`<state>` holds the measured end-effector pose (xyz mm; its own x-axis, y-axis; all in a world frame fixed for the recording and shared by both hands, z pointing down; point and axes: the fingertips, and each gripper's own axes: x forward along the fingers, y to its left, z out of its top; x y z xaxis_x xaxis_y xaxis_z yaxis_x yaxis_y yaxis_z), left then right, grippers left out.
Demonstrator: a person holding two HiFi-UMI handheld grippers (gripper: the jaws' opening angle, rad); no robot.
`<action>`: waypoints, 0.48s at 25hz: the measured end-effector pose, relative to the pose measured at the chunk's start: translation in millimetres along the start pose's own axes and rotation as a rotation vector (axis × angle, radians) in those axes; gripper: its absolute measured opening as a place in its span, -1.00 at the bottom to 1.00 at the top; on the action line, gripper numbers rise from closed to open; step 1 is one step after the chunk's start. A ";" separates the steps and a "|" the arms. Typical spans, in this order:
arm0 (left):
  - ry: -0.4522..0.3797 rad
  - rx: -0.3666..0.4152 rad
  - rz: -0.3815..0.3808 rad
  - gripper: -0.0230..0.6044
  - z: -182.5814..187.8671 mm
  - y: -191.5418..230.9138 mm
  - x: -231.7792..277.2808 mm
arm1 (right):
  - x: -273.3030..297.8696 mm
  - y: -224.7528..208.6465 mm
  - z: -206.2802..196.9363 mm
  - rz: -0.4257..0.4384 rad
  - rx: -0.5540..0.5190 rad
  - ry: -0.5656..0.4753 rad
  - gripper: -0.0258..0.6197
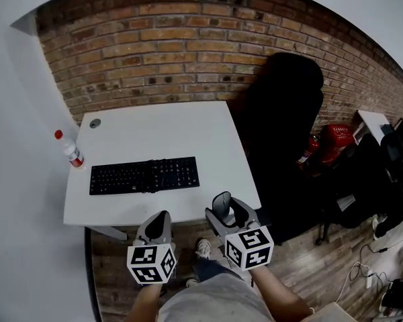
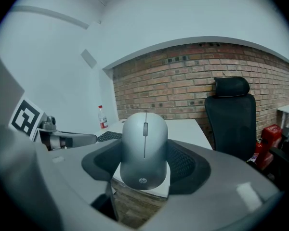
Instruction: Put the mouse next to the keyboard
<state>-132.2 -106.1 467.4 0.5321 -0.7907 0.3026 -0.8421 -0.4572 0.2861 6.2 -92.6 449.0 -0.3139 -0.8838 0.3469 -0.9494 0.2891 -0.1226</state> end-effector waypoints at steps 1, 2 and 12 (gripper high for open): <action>0.001 0.003 0.001 -0.95 1.9 1.9 3.8 | 3.3 -2.5 1.0 -0.003 0.002 0.000 -0.01; 0.002 0.006 0.002 -0.95 3.8 3.8 8.0 | 6.7 -5.4 1.8 -0.008 0.006 0.001 -0.02; 0.038 0.031 -0.010 -0.95 23.3 23.2 70.4 | 57.0 -44.5 10.1 -0.052 0.038 0.036 -0.02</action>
<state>-116.4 -181.8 474.2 0.5429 -0.7704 0.3343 -0.8388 -0.4779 0.2608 30.6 -159.6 464.8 -0.2646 -0.8834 0.3867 -0.9638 0.2281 -0.1384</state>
